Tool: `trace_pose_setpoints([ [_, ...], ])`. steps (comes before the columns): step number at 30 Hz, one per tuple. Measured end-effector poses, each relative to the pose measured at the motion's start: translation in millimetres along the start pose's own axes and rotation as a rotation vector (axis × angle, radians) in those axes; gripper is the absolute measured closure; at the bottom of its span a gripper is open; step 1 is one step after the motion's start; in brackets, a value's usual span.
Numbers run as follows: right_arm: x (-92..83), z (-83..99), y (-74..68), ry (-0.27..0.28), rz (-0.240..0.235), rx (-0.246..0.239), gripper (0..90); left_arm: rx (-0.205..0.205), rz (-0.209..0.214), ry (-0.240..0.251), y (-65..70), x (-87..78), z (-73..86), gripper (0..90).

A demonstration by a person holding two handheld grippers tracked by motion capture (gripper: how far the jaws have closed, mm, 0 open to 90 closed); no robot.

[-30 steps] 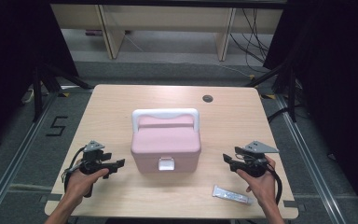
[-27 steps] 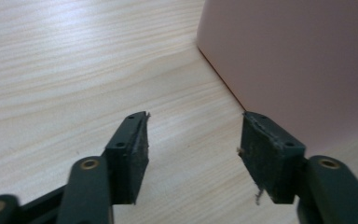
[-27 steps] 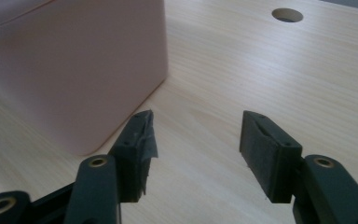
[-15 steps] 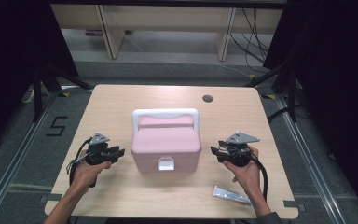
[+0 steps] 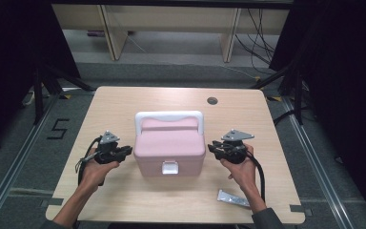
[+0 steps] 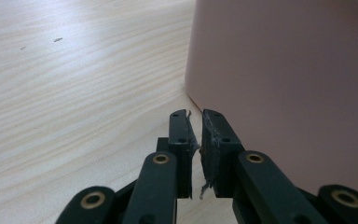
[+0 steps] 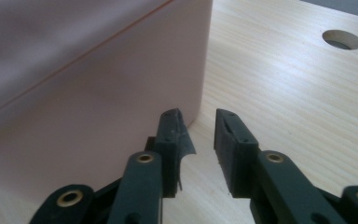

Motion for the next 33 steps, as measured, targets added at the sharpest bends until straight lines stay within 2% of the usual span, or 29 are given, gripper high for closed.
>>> trace_pose_setpoints([
  [3, 2.5, -1.5, -1.7, -0.002, -0.015, -0.019, 76.3, 0.004, 0.008, -0.006, -1.1, 2.7, -1.0, 83.7],
  [6, 4.4, -1.3, -3.9, 0.003, -0.021, -0.015, 77.4, -0.003, 0.009, 0.003, 0.0, 4.4, -1.0, 84.8],
  [7, 5.1, -1.1, -7.1, -0.005, -0.022, -0.011, 78.4, 0.007, 0.016, -0.012, 0.7, 4.7, -1.6, 85.4],
  [8, 6.0, -1.3, -8.0, -0.004, -0.028, -0.019, 78.7, 0.002, 0.02, 0.003, 1.6, 6.2, -2.0, 85.9],
  [10, 7.9, -1.7, -8.9, 0.005, -0.034, -0.037, 79.7, 0.009, 0.023, -0.006, 1.8, 5.9, -2.3, 87.1],
  [14, 8.2, -2.1, -11.6, -0.004, -0.037, -0.032, 81.1, 0.014, 0.039, -0.013, 4.2, 7.4, -3.0, 88.5],
  [15, 8.8, -2.7, -11.8, 0.0, -0.041, -0.051, 81.7, 0.017, 0.049, -0.004, 4.9, 8.2, -3.5, 88.5],
  [18, 9.3, -2.7, -12.3, 0.001, -0.042, -0.055, 81.7, 0.019, 0.047, -0.005, 5.7, 5.8, -5.0, 89.2],
  [19, 10.7, -3.2, -12.5, 0.019, -0.035, -0.068, 81.9, 0.028, 0.044, -0.001, 5.2, 4.9, -5.2, 89.2],
  [21, 9.7, -3.0, -13.9, 0.002, -0.042, -0.043, 82.5, 0.023, 0.049, 0.008, 5.3, 4.3, -6.1, 89.3],
  [28, 9.9, -3.4, -14.1, -0.001, -0.045, -0.03, 82.5, 0.025, 0.048, 0.011, 6.1, 5.1, -6.1, 89.3],
  [29, 12.0, -3.9, -12.5, 0.017, -0.042, -0.052, 82.5, 0.025, 0.056, 0.012, 6.9, 5.9, -6.3, 89.3],
  [31, 12.0, -4.0, -12.2, 0.012, -0.046, -0.054, 82.5, 0.025, 0.068, 0.008, 7.0, 6.3, -6.4, 89.3],
  [32, 12.2, -4.1, -12.0, 0.014, -0.042, -0.055, 82.7, 0.017, 0.073, 0.009, 8.4, 7.3, -6.4, 89.3],
  [33, 11.5, -3.7, -13.5, 0.003, -0.043, -0.032, 82.9, 0.027, 0.079, 0.003, 8.9, 8.1, -6.4, 89.3],
])
Point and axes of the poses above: each handheld gripper's, and its own axes: x roughly forward along the jaws, z roughly out of its underside, y roughly to its right, the point moved 3 cm from there along x, roughly forward along the jaws, and after that the axes turned 13 degrees about z, right-handed, at the moved point
